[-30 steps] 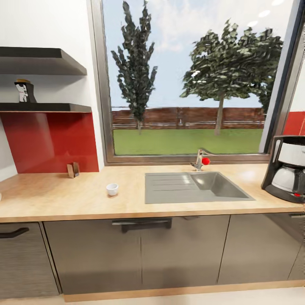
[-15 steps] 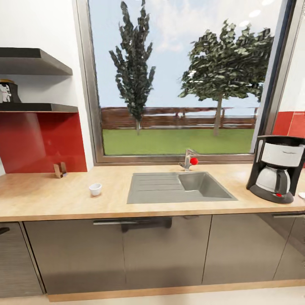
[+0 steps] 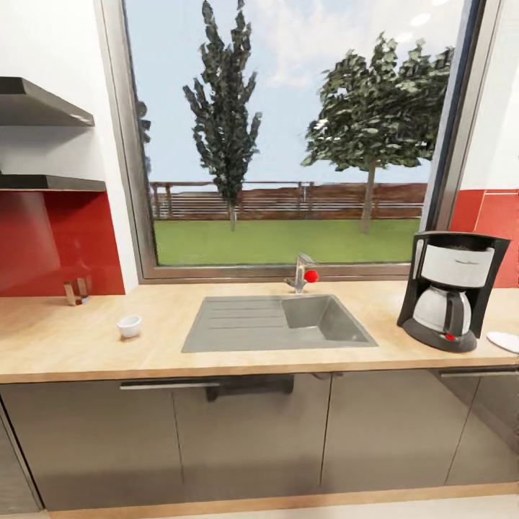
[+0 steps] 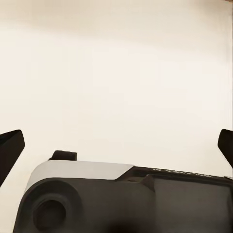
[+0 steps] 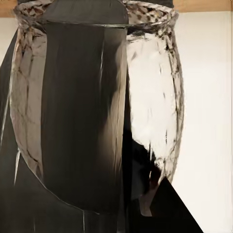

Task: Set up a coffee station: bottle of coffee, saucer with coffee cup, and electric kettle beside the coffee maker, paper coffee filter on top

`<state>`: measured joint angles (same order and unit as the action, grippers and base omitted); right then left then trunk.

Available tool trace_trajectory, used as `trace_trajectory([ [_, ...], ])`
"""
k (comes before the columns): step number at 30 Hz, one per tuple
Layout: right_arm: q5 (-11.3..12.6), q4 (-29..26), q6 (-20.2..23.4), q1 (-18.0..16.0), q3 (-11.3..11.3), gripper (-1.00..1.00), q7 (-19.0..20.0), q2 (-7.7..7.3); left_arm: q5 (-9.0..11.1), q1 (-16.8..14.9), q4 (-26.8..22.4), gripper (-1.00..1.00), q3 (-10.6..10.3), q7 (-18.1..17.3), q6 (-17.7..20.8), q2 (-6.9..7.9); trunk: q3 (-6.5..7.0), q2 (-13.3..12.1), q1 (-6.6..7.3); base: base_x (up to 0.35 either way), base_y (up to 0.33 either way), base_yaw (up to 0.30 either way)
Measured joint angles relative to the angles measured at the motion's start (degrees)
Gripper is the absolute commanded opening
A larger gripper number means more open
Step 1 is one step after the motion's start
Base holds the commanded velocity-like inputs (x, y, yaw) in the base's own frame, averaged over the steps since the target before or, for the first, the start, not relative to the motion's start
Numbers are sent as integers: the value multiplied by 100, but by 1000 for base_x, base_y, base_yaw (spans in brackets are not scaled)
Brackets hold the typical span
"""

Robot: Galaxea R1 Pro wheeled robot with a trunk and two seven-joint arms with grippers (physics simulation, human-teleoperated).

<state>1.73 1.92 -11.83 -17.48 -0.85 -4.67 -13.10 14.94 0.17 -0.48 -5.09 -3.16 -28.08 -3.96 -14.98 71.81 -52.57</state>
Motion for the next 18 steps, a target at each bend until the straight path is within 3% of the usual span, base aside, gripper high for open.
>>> trace_trajectory([
  [18, -3, -1, 1, 0, 0, -100, 1, 17, 0, 0, 0, 100, -7, 0, 0, 0, 0, 0, -1, 51, -335, 0],
])
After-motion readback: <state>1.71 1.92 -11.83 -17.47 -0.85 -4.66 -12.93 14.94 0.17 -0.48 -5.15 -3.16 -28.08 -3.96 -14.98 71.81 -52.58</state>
